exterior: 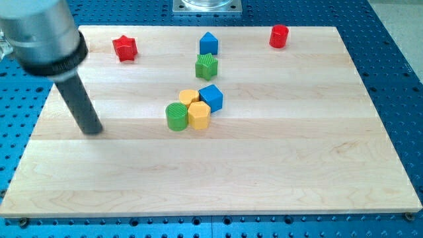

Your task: Place the red star to the left of the green star

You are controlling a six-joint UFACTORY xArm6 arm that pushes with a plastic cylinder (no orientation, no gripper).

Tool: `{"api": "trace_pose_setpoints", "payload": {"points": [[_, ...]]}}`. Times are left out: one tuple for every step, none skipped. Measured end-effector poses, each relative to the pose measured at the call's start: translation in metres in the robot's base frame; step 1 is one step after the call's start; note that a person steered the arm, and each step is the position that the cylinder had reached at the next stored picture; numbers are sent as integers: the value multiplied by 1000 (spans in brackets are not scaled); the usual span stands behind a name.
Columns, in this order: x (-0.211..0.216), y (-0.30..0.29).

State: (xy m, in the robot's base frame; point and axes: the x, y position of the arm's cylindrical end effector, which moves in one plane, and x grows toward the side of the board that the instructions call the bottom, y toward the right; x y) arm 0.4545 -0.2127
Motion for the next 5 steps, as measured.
{"api": "trace_pose_setpoints", "payload": {"points": [[-46, -18], [-46, -18], [-59, -12], [-68, 10], [-135, -23]]}}
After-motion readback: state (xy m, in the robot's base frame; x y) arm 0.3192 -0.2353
